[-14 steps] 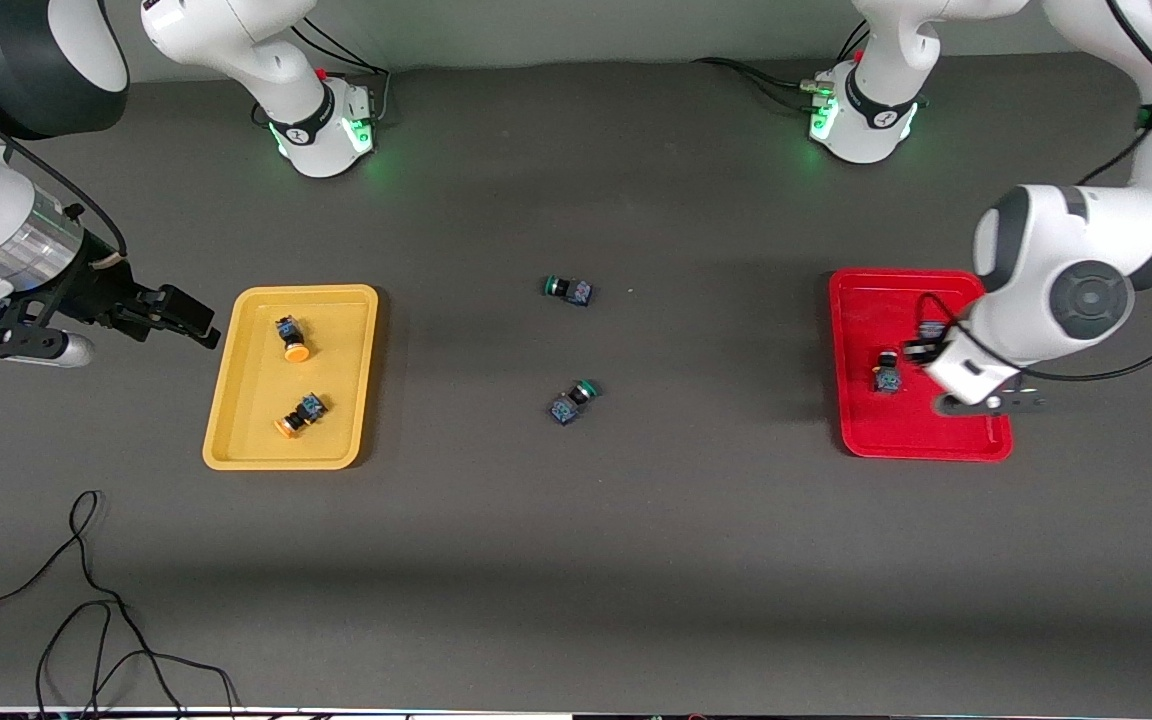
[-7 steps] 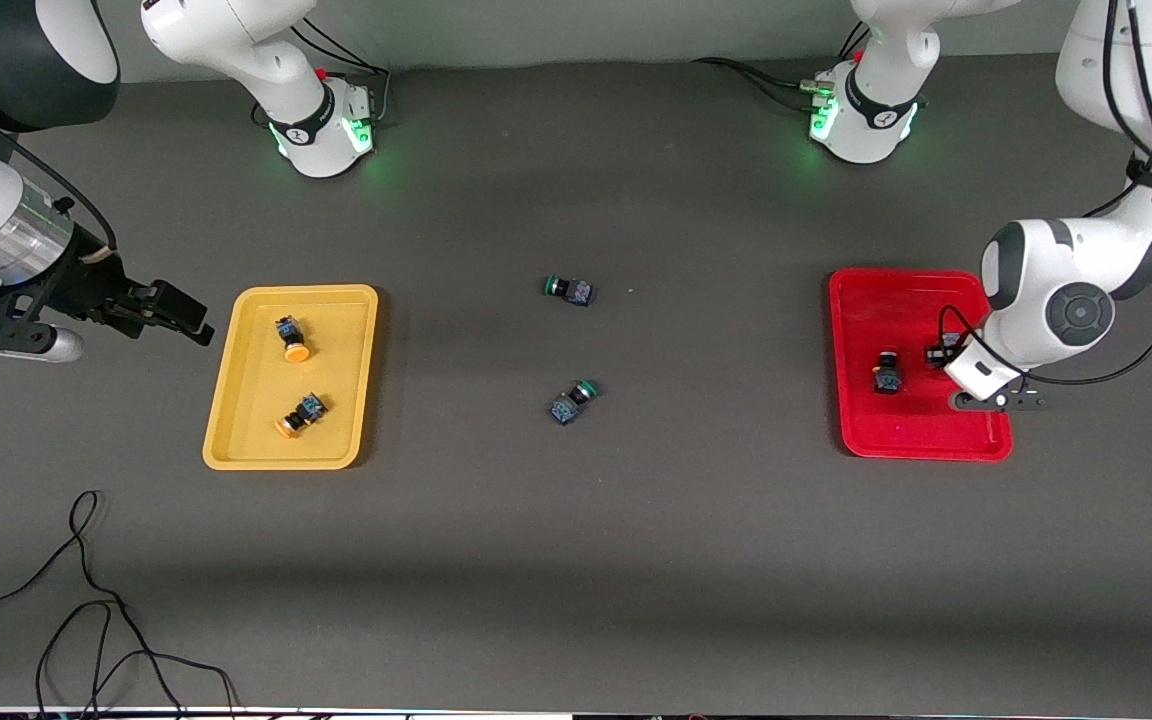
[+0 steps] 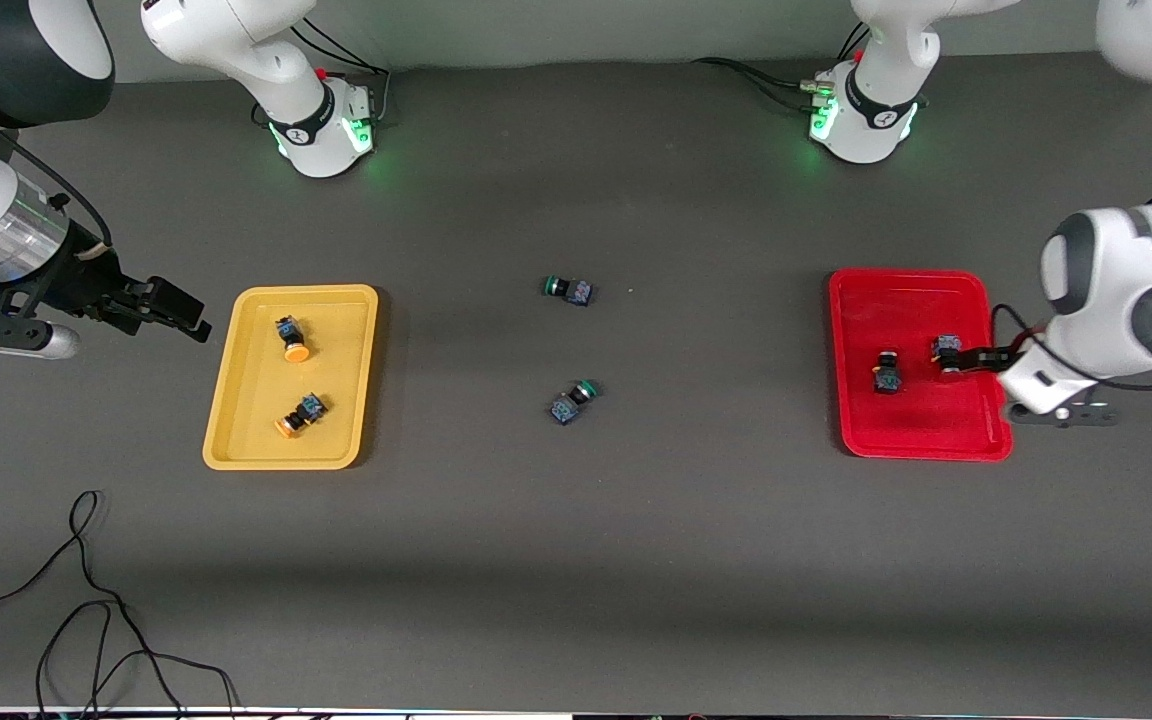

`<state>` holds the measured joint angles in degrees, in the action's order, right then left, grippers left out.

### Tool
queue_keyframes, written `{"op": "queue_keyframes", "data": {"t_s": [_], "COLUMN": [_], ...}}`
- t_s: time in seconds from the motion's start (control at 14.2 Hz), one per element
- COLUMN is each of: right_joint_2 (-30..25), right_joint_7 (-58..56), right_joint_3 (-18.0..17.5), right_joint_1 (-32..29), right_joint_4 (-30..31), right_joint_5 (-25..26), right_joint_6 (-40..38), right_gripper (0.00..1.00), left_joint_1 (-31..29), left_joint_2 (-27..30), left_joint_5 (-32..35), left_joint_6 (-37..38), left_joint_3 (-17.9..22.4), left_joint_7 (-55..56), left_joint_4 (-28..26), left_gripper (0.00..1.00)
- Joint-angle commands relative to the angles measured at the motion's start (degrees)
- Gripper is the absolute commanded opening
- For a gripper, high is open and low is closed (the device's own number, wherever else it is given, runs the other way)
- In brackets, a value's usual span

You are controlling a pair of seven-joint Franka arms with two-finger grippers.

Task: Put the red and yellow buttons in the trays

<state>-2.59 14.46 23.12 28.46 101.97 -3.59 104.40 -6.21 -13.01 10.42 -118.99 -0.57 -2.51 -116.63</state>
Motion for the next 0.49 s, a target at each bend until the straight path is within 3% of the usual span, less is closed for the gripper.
{"op": "queue_keyframes", "data": {"t_s": [0.0, 0.42], "right_joint_2": [-1.2, -1.3], "right_joint_7": [-2.9, -7.0], "right_joint_3": [1.0, 1.4], "right_joint_1": [-0.1, -0.1], "right_joint_4": [0.3, 0.0], "right_joint_5": [1.3, 1.2], "right_joint_6": [-0.6, -1.6], "right_gripper": [1.00, 1.00], "left_joint_1": [-0.3, 1.9], "left_joint_2": [5.8, 17.0], "left_joint_5": [-0.4, -9.4], "left_joint_6": [5.9, 18.2], "left_joint_3": [-0.9, -0.9], "left_joint_7": [-2.7, -6.4], "left_joint_4": [1.1, 5.2], "left_gripper": [1.00, 1.00]}}
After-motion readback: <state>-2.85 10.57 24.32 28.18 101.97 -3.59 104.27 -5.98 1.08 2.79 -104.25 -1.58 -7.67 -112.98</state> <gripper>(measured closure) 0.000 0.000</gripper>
